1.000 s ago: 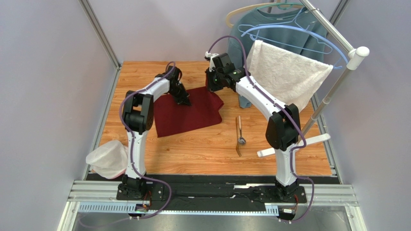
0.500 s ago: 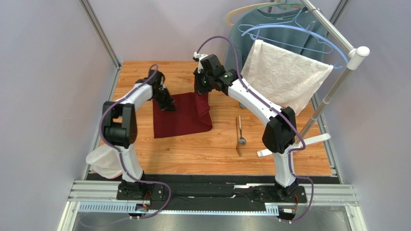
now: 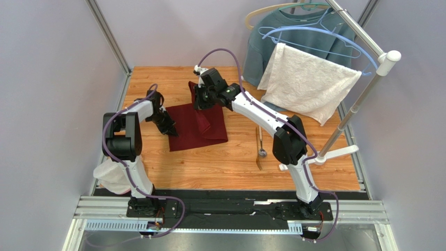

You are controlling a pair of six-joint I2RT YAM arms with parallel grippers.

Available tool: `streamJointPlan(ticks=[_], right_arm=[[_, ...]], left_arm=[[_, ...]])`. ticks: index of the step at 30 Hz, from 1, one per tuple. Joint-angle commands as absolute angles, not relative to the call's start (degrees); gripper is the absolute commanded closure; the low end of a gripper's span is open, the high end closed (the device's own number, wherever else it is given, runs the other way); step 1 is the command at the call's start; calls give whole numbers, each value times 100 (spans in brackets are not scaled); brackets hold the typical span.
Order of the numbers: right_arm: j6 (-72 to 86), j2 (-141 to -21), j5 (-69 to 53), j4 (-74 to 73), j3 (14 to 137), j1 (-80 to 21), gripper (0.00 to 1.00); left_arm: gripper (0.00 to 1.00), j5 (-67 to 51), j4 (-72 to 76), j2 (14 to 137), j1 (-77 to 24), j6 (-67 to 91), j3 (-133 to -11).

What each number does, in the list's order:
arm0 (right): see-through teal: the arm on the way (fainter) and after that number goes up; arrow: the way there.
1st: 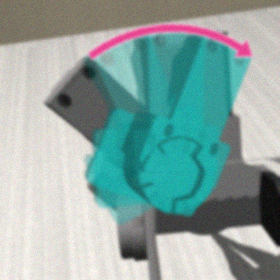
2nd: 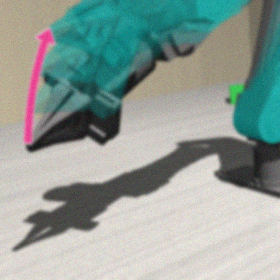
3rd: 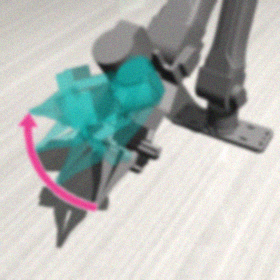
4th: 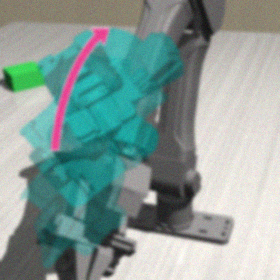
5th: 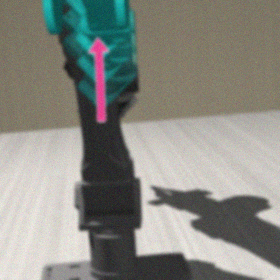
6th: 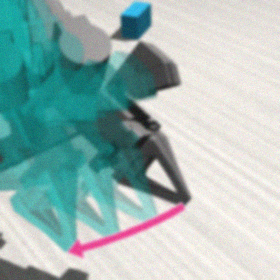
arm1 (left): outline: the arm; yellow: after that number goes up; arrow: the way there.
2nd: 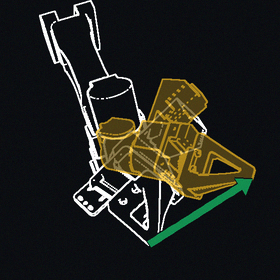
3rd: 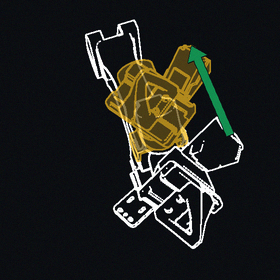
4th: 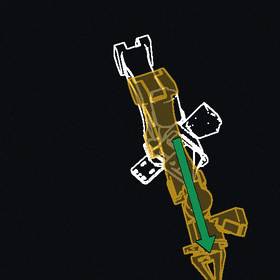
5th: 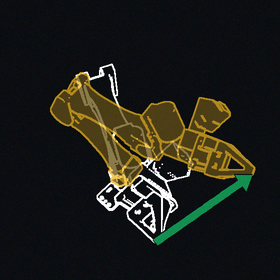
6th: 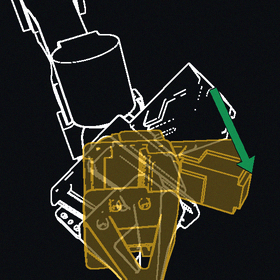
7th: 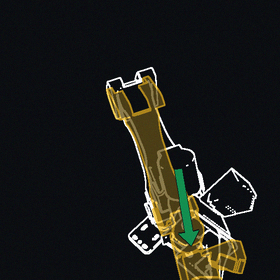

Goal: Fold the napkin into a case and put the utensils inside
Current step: Fold the rectangle-folded napkin at the center of the board.

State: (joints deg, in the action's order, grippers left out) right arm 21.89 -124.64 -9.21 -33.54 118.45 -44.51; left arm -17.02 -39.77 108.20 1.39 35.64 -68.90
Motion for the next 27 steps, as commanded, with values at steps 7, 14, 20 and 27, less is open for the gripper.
streamJointPlan(ticks=[7,14,20,27], right_arm=[[2786,-12762,-1195,-2461,11892,-4553,100],[3032,-12972,-1494,-2329,11953,-4553,100],[3278,-13157,-1775,-2171,12023,-4553,100],[3638,-13473,-1934,-1899,12129,-4579,100]], left_arm=[[97,-1943,-3867,10732,-255,3638,-7040],[98,-1539,-4105,9915,-123,3481,-6909],[99,-1678,-4263,9958,544,3296,-6891],[99,-1679,-4034,9958,571,3436,-6671]])
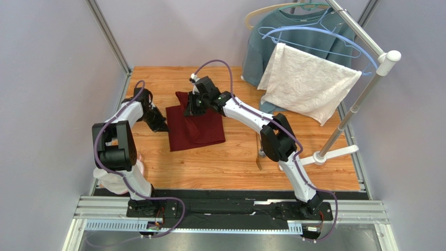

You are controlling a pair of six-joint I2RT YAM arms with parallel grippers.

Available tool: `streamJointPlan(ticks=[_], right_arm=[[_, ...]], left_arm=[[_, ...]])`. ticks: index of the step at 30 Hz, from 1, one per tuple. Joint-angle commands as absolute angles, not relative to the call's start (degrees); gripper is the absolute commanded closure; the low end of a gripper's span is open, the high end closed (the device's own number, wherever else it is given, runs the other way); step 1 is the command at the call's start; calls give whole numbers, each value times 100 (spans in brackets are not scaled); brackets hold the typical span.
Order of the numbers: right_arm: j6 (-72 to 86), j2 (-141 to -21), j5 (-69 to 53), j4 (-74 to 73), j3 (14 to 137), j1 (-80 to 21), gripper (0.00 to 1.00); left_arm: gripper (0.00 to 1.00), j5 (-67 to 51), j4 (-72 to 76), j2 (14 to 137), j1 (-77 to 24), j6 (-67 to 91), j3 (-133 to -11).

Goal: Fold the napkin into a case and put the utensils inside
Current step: Fold the rectangle-folded napkin at the center of the board.

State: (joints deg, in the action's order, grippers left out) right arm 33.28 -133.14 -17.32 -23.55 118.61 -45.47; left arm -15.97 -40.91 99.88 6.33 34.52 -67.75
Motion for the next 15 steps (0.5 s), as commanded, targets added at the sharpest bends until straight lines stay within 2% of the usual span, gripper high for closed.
streamJointPlan(ticks=[1,15], right_arm=[[3760,-13491,-1960,-1864,12120,-4579,100],[4675,-13728,-2021,-1169,12093,-4632,100]], left_arm=[[99,-1644,-4025,9932,571,3437,-6662],[99,-1538,-4148,9668,589,3366,-6636]])
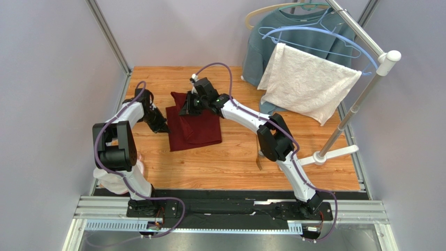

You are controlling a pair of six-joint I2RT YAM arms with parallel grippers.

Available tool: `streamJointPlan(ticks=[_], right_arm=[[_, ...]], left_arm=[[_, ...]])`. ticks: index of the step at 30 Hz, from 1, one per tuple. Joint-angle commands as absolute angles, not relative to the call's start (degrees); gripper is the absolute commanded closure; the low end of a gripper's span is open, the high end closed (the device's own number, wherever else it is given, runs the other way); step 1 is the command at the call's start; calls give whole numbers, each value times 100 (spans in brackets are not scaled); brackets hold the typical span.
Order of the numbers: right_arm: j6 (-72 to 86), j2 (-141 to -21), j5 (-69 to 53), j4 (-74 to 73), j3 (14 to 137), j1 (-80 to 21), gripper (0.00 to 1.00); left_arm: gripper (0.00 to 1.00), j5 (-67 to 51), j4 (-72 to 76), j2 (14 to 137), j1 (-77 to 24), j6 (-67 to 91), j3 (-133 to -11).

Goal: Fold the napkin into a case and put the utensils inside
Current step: Fold the rectangle-folded napkin at the center of the board.

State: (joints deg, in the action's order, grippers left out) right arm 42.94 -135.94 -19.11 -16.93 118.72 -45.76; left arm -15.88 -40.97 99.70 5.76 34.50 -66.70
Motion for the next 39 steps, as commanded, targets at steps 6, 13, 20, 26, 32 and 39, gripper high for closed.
streamJointPlan(ticks=[6,13,20,26,32,39], right_arm=[[4807,-13878,-2118,-1125,12155,-4641,100],[4913,-14062,-2224,-1081,12217,-4685,100],[5027,-14159,-2250,-959,12217,-4720,100],[5177,-14379,-2355,-897,12384,-4737,100],[5142,-14432,-2215,-949,12428,-4729,100],[5133,-14432,-2127,-958,12375,-4667,100]], left_arm=[[99,-1529,-4236,9528,615,3358,-6680],[99,-1494,-4386,9369,659,3313,-6820],[99,-1468,-4430,9352,685,3305,-6838],[99,-1406,-4456,9281,694,3296,-6829],[99,-1345,-4553,9202,729,3243,-6899],[99,-1248,-4597,9106,756,3243,-6935]])
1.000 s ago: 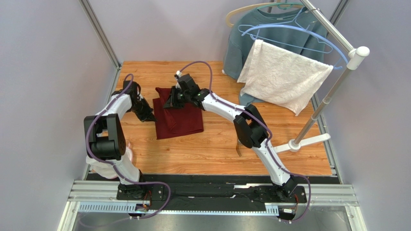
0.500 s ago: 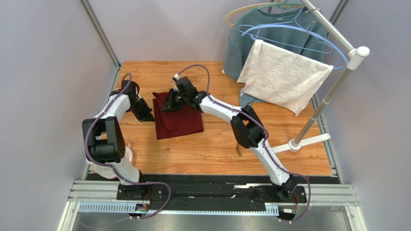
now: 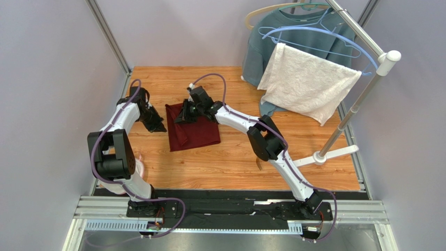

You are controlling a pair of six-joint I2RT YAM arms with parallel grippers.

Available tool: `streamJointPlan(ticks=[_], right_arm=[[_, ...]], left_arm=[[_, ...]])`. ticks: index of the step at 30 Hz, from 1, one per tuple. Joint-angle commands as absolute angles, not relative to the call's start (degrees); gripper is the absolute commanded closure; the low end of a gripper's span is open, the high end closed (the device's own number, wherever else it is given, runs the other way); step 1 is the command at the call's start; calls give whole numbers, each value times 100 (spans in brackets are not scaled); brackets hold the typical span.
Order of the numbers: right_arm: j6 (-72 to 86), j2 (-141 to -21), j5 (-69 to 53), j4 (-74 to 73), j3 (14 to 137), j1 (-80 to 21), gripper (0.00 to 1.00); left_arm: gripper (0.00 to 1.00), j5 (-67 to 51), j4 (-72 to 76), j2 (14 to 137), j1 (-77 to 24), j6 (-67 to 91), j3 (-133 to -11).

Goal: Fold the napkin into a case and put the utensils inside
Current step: Fold the rectangle-folded napkin at the center of the board.

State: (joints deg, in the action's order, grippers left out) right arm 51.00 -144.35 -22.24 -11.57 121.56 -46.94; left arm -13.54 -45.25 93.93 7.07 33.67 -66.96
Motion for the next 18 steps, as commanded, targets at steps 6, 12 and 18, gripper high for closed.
streamJointPlan(ticks=[6,12,18], right_arm=[[5124,-14423,-2040,-993,12287,-4658,100],[4914,-14019,-1758,-1037,11796,-4614,100],[4790,-13659,-1626,-1099,11470,-4579,100]], left_arm=[[99,-1204,-4614,9053,800,3234,-6935],[99,-1230,-4614,9044,826,3226,-6908],[99,-1310,-4518,9132,835,3252,-6838]])
